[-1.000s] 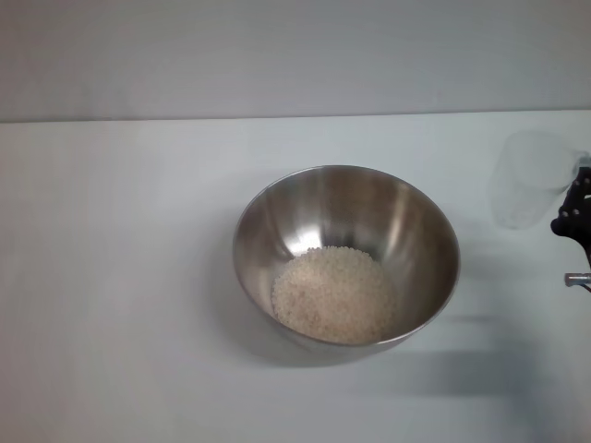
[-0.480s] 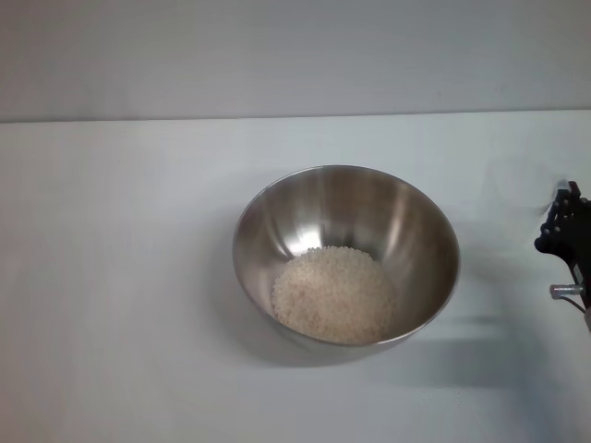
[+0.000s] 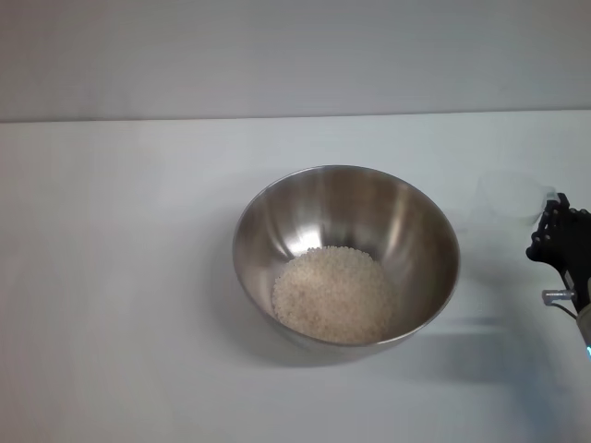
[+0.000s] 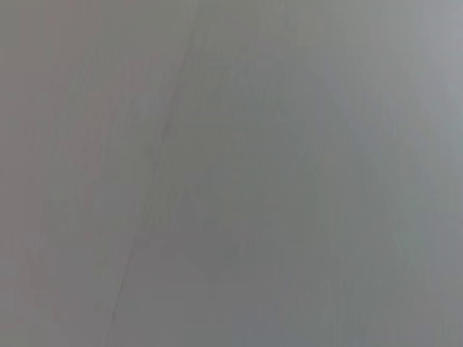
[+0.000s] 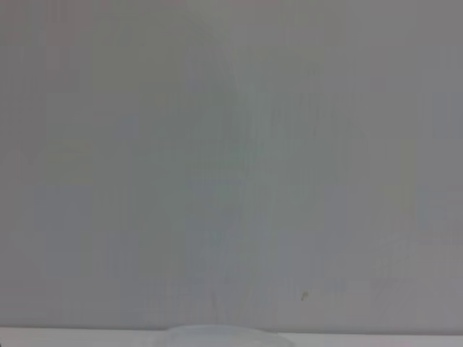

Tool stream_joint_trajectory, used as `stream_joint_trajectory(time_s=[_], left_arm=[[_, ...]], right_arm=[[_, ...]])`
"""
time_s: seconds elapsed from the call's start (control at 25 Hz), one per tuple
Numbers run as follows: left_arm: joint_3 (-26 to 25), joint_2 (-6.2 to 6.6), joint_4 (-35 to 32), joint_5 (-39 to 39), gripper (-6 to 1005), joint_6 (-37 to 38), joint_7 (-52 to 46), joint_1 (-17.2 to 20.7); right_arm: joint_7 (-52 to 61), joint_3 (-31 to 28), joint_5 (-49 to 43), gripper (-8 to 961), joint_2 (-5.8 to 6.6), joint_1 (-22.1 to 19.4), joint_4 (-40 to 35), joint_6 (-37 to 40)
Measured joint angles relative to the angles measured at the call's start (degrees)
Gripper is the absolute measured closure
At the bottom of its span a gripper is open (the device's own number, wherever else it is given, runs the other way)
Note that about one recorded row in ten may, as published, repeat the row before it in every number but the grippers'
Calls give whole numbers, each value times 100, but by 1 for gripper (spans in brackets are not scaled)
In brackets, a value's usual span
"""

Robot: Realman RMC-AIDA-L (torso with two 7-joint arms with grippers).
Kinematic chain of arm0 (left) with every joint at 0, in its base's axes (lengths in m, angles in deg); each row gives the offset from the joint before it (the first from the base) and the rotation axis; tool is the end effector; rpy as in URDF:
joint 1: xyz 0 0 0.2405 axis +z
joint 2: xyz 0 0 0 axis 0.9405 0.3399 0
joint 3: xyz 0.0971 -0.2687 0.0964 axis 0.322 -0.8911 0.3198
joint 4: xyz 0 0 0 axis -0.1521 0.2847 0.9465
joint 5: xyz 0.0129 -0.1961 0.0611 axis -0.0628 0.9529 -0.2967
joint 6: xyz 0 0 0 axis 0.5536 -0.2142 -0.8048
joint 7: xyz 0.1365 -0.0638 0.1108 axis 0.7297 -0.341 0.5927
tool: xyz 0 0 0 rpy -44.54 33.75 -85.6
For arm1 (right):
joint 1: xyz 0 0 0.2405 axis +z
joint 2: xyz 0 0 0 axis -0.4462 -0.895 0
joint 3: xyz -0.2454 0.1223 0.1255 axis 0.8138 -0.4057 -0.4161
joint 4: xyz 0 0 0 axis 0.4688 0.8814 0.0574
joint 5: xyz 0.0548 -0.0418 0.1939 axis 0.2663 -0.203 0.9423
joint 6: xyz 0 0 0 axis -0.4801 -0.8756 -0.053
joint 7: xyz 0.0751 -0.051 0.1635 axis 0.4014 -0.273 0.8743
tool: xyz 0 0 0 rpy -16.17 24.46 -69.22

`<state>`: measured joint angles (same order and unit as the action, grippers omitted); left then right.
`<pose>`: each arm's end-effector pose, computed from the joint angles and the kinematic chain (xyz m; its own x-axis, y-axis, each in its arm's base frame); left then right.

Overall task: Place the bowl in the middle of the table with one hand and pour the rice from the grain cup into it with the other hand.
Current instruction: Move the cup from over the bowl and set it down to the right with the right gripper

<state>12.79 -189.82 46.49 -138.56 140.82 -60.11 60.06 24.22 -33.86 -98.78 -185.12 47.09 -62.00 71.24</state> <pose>-0.2907 0.3294 0.0304 0.4205 -0.4565 0.7841 0.7640 -0.2879 -0.5774 0.3660 0.3619 -0.0715 0.7408 -0.0807 -0.6669 -0.6685 0.0085 -0.7437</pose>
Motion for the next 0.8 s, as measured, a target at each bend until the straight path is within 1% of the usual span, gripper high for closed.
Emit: stream_joint_trajectory(time_s=[0.48, 0.8], left_arm=[[22, 0, 0, 1, 376, 122, -16, 54], [62, 0, 17, 0, 371, 150, -18, 71]], right_arm=[[-20, 23, 0, 940, 1, 21, 1, -194], [-13, 55, -5, 916, 9, 73, -97, -287]])
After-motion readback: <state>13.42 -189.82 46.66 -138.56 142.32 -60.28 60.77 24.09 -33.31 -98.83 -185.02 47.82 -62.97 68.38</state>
